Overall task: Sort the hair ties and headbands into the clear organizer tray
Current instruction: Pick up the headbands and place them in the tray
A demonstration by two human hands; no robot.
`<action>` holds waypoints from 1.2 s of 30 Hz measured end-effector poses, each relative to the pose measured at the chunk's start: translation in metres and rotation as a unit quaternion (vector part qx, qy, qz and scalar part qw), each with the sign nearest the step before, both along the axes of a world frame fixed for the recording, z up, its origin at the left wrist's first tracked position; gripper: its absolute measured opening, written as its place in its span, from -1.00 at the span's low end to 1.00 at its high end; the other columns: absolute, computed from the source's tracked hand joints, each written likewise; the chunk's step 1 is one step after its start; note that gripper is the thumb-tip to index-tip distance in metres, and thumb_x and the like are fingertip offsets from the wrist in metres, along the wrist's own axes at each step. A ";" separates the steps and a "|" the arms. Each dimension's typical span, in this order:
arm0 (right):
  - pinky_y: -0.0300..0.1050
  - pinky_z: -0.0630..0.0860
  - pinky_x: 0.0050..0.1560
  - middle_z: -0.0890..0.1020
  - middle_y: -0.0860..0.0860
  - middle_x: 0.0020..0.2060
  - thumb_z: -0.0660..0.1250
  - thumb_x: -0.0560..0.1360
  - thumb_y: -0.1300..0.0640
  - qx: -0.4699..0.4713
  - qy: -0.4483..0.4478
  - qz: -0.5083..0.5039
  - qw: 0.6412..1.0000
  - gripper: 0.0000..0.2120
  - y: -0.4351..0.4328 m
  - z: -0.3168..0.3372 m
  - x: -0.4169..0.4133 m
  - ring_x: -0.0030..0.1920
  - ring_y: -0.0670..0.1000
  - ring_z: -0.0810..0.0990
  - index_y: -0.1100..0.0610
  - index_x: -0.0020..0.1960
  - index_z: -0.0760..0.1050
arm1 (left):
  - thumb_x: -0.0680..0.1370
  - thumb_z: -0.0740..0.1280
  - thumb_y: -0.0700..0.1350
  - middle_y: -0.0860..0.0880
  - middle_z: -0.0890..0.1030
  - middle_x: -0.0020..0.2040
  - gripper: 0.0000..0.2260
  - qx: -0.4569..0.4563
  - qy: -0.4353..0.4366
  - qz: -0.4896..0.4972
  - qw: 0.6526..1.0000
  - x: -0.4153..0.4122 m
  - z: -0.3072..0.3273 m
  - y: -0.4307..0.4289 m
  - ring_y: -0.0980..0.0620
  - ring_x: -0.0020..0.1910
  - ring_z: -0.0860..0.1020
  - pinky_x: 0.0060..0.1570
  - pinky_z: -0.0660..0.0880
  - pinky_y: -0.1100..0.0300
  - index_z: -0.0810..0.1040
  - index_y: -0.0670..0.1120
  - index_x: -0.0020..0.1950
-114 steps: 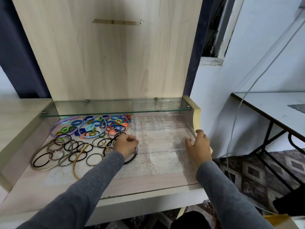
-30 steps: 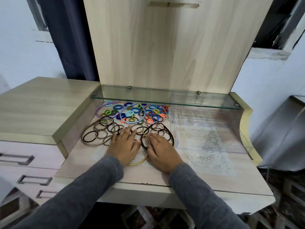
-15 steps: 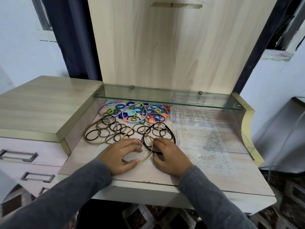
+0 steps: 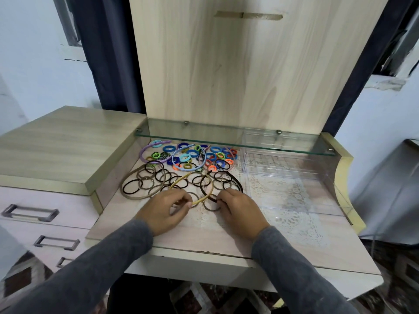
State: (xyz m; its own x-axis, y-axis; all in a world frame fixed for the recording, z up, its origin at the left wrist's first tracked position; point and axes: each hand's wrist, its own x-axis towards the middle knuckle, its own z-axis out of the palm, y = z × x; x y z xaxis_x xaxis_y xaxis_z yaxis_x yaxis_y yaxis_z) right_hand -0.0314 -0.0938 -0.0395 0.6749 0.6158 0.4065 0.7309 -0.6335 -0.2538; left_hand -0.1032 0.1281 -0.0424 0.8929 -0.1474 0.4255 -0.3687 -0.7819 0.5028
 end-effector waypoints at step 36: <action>-0.24 0.58 -0.34 0.67 0.07 -0.19 0.29 0.56 0.26 0.363 0.369 -0.020 0.856 -0.93 0.026 0.123 0.063 -0.38 -0.08 0.64 0.16 -0.09 0.49 | 0.64 0.21 -0.22 -0.07 0.65 0.04 -0.82 -0.466 0.105 0.114 0.871 0.073 0.112 -0.014 0.09 -0.27 0.65 -0.36 0.59 0.24 0.54 -0.10 0.18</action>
State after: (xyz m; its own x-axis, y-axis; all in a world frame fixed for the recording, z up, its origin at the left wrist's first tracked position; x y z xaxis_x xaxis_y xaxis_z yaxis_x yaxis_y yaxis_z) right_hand 0.0314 -0.0675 0.0839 0.9275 0.3519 0.1260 0.1835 -0.1349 -0.9737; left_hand -0.0301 0.1145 0.0698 0.9263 0.3663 0.0888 -0.0799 -0.0394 0.9960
